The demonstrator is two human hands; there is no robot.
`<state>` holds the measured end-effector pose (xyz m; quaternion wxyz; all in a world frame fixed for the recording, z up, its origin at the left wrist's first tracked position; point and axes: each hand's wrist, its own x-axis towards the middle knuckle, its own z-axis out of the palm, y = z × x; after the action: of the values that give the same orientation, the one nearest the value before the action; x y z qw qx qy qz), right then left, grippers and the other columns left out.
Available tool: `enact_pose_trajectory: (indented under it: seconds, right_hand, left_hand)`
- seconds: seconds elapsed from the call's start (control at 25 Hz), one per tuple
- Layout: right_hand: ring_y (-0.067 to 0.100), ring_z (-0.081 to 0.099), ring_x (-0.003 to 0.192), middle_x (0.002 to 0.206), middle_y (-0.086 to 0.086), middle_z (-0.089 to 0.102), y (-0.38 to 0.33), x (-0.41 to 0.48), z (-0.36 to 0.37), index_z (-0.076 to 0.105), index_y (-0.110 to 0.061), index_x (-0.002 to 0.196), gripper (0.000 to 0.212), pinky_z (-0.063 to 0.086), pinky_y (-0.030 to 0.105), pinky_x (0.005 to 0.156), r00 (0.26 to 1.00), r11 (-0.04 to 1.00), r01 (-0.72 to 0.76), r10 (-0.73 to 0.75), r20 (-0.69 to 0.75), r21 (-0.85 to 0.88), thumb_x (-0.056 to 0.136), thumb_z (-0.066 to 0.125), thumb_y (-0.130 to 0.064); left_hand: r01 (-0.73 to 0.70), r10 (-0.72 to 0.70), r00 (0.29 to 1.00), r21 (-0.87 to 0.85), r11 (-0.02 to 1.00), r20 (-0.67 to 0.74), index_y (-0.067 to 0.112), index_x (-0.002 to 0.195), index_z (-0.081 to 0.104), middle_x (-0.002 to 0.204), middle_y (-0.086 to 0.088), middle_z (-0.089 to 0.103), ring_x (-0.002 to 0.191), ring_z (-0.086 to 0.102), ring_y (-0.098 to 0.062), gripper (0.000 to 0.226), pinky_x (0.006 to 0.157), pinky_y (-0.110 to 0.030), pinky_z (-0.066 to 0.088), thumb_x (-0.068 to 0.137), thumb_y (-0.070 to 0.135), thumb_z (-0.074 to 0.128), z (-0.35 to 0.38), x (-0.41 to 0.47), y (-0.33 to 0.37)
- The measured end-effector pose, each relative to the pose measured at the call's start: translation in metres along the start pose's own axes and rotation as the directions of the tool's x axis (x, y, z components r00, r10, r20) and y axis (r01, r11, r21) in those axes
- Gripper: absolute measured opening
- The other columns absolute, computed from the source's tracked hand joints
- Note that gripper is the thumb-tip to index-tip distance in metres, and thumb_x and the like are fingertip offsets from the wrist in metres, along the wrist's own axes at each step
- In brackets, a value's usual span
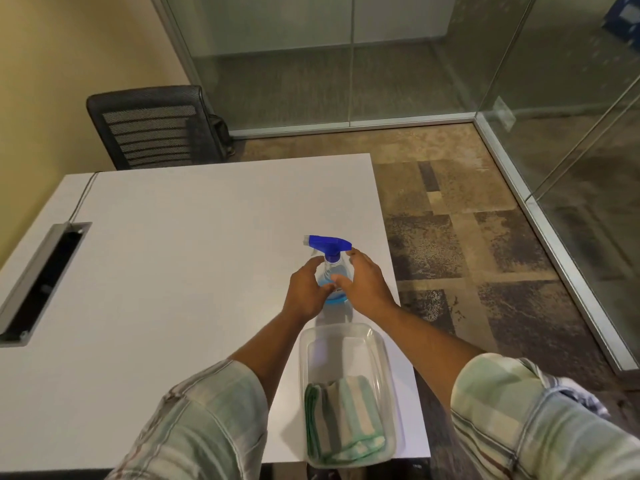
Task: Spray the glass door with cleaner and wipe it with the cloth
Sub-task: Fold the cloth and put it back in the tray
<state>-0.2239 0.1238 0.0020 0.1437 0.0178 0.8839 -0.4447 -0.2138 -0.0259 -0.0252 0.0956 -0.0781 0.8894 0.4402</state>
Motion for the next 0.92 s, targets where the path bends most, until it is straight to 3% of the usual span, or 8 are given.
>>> enact_pose_trajectory:
  seconds: [0.08, 0.2, 0.32, 0.4, 0.52, 0.76, 0.84, 0.92]
  right_hand:
    - [0.030, 0.059, 0.137, 0.150, 0.010, 0.059, -0.002, 0.004, 0.003, 0.048, -0.010, 0.153, 0.058, 0.050, 0.037, 0.112, 1.000, 1.000, -0.002, 0.002, -0.011, 0.015, 0.101, 0.072, -0.022]
    - [0.029, 0.066, 0.124, 0.136, 0.011, 0.067, -0.004, 0.003, 0.007, 0.057, -0.009, 0.144, 0.046, 0.055, 0.036, 0.105, 0.999, 1.000, -0.014, 0.014, -0.028, 0.028, 0.101, 0.072, -0.017]
    - [0.029, 0.069, 0.118, 0.130, 0.011, 0.070, -0.009, 0.004, 0.004, 0.062, -0.009, 0.137, 0.040, 0.056, 0.037, 0.103, 0.998, 0.999, -0.019, 0.021, -0.055, 0.033, 0.099, 0.074, -0.016]
    - [0.027, 0.069, 0.116, 0.127, 0.011, 0.071, -0.015, 0.003, -0.001, 0.064, -0.008, 0.135, 0.038, 0.056, 0.037, 0.102, 0.998, 0.998, -0.006, 0.010, -0.070, 0.058, 0.099, 0.074, -0.014]
    - [0.016, 0.061, 0.110, 0.129, 0.010, 0.069, -0.027, -0.004, -0.013, 0.063, -0.006, 0.136, 0.039, 0.054, 0.034, 0.102, 0.993, 0.995, 0.068, -0.061, -0.105, 0.068, 0.099, 0.073, -0.012]
    - [0.012, 0.058, 0.107, 0.119, -0.007, 0.059, -0.047, -0.039, -0.035, 0.063, -0.006, 0.135, 0.038, 0.040, 0.003, 0.081, 0.967, 0.971, 0.224, -0.211, -0.140, 0.085, 0.099, 0.074, -0.012]
    - [0.012, 0.059, 0.108, 0.119, -0.008, 0.059, -0.048, -0.054, -0.037, 0.063, -0.006, 0.135, 0.039, 0.042, 0.005, 0.083, 0.961, 0.964, 0.250, -0.236, -0.143, 0.093, 0.098, 0.075, -0.014]
    - [0.012, 0.060, 0.109, 0.120, -0.009, 0.059, -0.048, -0.068, -0.036, 0.063, -0.007, 0.135, 0.039, 0.046, 0.011, 0.088, 0.954, 0.958, 0.275, -0.262, -0.146, 0.080, 0.098, 0.075, -0.016]
  left_hand:
    - [-0.023, 0.023, 0.999, 0.007, 1.000, 0.023, 0.010, 0.134, 0.066, 0.125, -0.002, 0.074, 0.107, 0.067, -0.020, 0.038, 0.080, -0.006, 0.043, 0.098, 0.017, 0.077, 0.003, 0.006, 0.001]
    - [-0.053, 0.053, 0.998, 0.034, 0.998, 0.018, 0.006, 0.120, 0.068, 0.114, -0.010, 0.078, 0.093, 0.065, -0.021, 0.021, 0.070, -0.007, 0.041, 0.100, 0.012, 0.071, 0.008, 0.009, 0.000]
    - [-0.090, 0.088, 0.996, 0.052, 0.995, 0.025, 0.006, 0.119, 0.067, 0.113, -0.009, 0.077, 0.093, 0.067, -0.021, 0.018, 0.071, -0.001, 0.043, 0.100, 0.007, 0.069, 0.006, 0.007, 0.002]
    - [-0.130, 0.129, 0.991, 0.043, 0.991, 0.019, 0.011, 0.113, 0.066, 0.106, -0.003, 0.074, 0.086, 0.066, -0.012, 0.013, 0.072, -0.002, 0.045, 0.101, 0.006, 0.068, 0.002, 0.006, 0.008]
    - [-0.223, 0.224, 0.974, 0.025, 0.974, -0.033, 0.012, 0.118, 0.065, 0.107, 0.002, 0.071, 0.086, 0.065, -0.006, 0.017, 0.076, -0.003, 0.044, 0.102, 0.009, 0.069, -0.009, 0.002, 0.016]
    - [-0.322, 0.324, 0.944, 0.032, 0.946, -0.064, 0.010, 0.137, 0.062, 0.123, -0.001, 0.070, 0.104, 0.063, -0.014, 0.035, 0.091, -0.011, 0.044, 0.104, 0.020, 0.070, -0.038, -0.031, 0.031]
    - [-0.345, 0.346, 0.937, 0.027, 0.938, -0.054, 0.013, 0.138, 0.062, 0.127, -0.002, 0.071, 0.108, 0.065, -0.015, 0.036, 0.094, -0.019, 0.047, 0.104, 0.022, 0.070, -0.044, -0.046, 0.033]
    - [-0.341, 0.341, 0.939, 0.022, 0.940, -0.044, 0.014, 0.135, 0.064, 0.124, 0.000, 0.072, 0.105, 0.065, -0.012, 0.035, 0.092, -0.016, 0.046, 0.103, 0.025, 0.071, -0.048, -0.063, 0.034]
